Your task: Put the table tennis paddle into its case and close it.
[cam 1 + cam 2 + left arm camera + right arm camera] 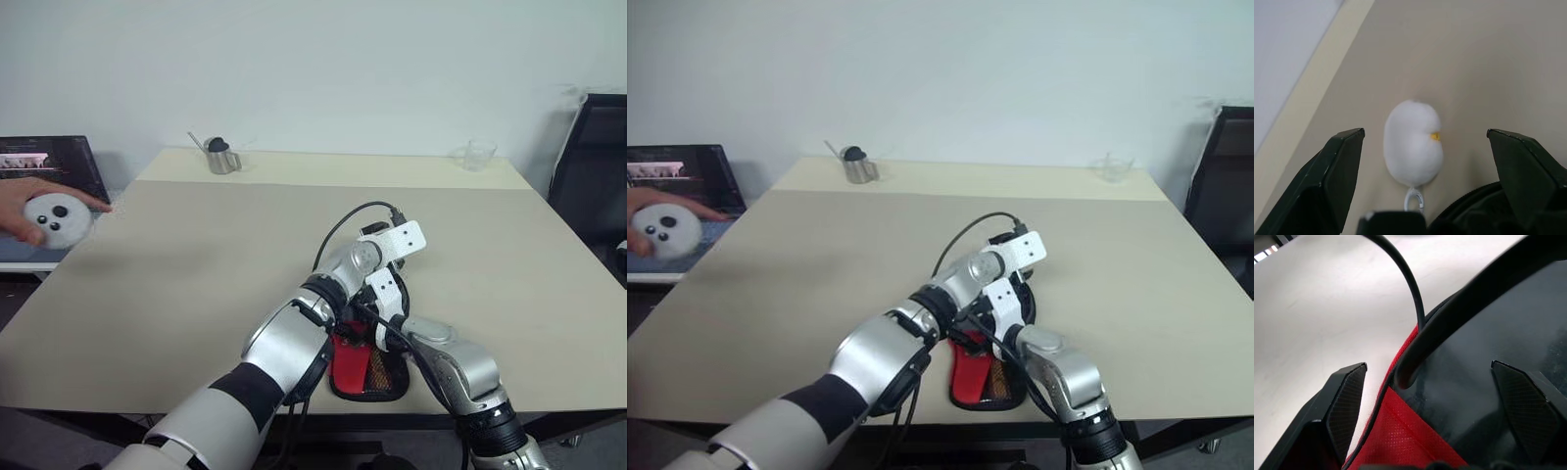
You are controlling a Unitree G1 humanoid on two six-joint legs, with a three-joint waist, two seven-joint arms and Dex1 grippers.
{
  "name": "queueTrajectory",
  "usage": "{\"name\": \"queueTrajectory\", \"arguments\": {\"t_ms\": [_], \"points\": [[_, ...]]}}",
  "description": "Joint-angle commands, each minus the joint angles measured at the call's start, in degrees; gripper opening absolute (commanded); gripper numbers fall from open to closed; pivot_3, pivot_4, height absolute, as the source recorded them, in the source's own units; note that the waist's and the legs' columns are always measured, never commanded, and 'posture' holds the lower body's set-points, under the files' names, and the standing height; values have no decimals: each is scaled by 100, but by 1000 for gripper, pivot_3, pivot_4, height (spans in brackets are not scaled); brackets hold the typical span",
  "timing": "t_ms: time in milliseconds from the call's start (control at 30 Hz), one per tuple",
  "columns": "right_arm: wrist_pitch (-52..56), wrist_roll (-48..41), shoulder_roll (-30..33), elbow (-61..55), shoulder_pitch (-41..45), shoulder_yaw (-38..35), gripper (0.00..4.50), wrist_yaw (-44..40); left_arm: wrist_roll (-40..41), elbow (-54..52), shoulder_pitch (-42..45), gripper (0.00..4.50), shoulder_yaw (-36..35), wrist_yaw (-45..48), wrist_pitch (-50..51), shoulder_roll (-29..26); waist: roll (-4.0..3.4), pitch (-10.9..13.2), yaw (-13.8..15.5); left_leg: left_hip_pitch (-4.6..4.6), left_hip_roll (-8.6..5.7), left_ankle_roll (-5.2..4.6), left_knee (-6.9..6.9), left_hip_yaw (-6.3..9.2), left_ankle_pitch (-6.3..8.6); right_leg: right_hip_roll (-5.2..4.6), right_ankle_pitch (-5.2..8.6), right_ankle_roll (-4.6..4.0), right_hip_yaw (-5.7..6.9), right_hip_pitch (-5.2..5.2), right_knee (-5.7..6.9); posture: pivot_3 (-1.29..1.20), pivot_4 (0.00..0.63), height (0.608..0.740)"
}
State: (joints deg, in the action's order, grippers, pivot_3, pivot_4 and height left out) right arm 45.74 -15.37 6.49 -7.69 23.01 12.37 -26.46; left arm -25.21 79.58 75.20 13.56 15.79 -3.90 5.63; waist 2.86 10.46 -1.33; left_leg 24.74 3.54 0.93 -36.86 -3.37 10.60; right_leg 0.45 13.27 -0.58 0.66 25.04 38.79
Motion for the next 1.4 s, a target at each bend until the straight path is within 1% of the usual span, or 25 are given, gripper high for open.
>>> {"name": "queueTrajectory", "arguments": {"t_ms": [33, 233, 367, 467, 567, 767, 833, 933, 1100, 1167, 1233, 1267, 1333, 1367, 1400], "points": [[-13, -41, 64, 327, 6, -60, 4500, -83, 176, -150, -141, 4415, -143, 151, -127, -198, 0, 0, -39, -1, 0, 0, 0, 1, 0, 0, 0, 0, 0, 0, 4, 0, 150, 740], [-221, -67, 58, 549, 110, -88, 4500, -190, 137, -183, -21, 4415, -105, 177, -188, -650, 0, 0, -53, -4, 0, 0, 0, 2, 0, 0, 0, 0, 0, 0, 9, 0, 150, 740], [-424, -78, 188, 664, 231, -92, 4500, -417, 99, -205, 198, 4415, -97, 107, -269, -911, 0, 0, -43, 0, -3, 0, -1, 0, 0, 2, 0, 0, 0, 2, 7, 0, 150, 740], [-506, -83, 282, 746, 244, -123, 4500, -499, 84, -200, 198, 4415, -60, 397, -284, -1113, 0, 0, -41, 2, -5, 0, 1, -5, 0, 1, 0, 0, 0, 3, 1, 0, 150, 740], [-585, -128, 381, 787, 213, -160, 4500, -594, 145, -218, 93, 4415, -100, 641, -366, -1451, 0, 1, -42, 3, -4, 0, 6, -7, 0, 2, 0, 0, 0, 5, -3, 0, 150, 740], [-742, -136, 516, 919, 252, -169, 4500, -746, 214, -239, 41, 4415, -169, 602, -427, -1922, 0, 1, -41, 4, -2, 0, 6, -5, 0, 2, 0, 0, -1, 6, -2, 0, 150, 740], [-829, -109, 567, 981, 288, -153, 4500, -822, 249, -265, 86, 4415, -193, 734, -461, -2130, 0, 1, -40, 4, -2, 0, 6, -5, 0, 2, 0, 0, 0, 6, -2, 0, 150, 740], [-915, -86, 610, 1036, 329, -133, 4500, -900, 605, -326, 191, 4415, -506, 1166, -420, -2269, 0, 1, -41, 4, -3, 0, 6, -6, 0, 2, 0, 0, 1, 6, -2, 0, 150, 740], [-970, -94, 664, 1096, 358, -132, 4500, -953, 1388, -571, 345, 4415, -1097, 2902, -275, -2750, 1, 2, -39, 5, -2, 0, 5, -8, 0, 2, 0, -1, 5, 8, -2, 0, 150, 740], [-1004, -88, 698, 1092, 329, -150, 4500, -977, 2176, -878, 331, 4415, -1596, 4663, 337, -3186, 0, 2, -46, 5, -1, 0, 6, -8, 0, 4, 1, -2, 5, 8, -3, 0, 150, 740], [-1013, -122, 720, 1080, 311, -204, 4500, -987, 2716, -1250, 200, 4415, -1875, 6003, 850, -3639, -2, 3, -70, 6, -1, 0, 8, -8, 0, 5, 2, -4, 8, 11, -2, 0, 150, 740], [-1021, -130, 727, 1077, 308, -227, 4500, -980, 2850, -1467, 67, 4415, -1899, 6487, 1123, -3896, -3, 4, -102, 5, 0, 1, 9, -10, 0, 7, 2, -6, 7, 14, -1, 0, 150, 740], [-1039, -141, 744, 1084, 309, -268, 4500, -965, 3057, -1995, -268, 4415, -1892, 7099, 1595, -4294, -3, 4, -131, 4, 3, 0, 15, -6, 0, 10, 6, -13, 3, 16, 2, 0, 150, 740], [-1049, -137, 755, 1089, 312, -286, 4500, -957, 3161, -2308, -450, 4415, -1884, 7249, 1827, -4428, -4, 3, -138, 2, 3, 1, 17, -5, 0, 9, 10, -20, 0, 15, 6, 0, 150, 740], [-1054, -139, 772, 1094, 318, -310, 4500, -960, 3319, -2811, -722, 4415, -1855, 7446, 2106, -4572, -4, 3, -138, 1, 4, 1, 19, -3, 0, 7, 14, -26, -2, 13, 8, 0, 150, 740]]}}
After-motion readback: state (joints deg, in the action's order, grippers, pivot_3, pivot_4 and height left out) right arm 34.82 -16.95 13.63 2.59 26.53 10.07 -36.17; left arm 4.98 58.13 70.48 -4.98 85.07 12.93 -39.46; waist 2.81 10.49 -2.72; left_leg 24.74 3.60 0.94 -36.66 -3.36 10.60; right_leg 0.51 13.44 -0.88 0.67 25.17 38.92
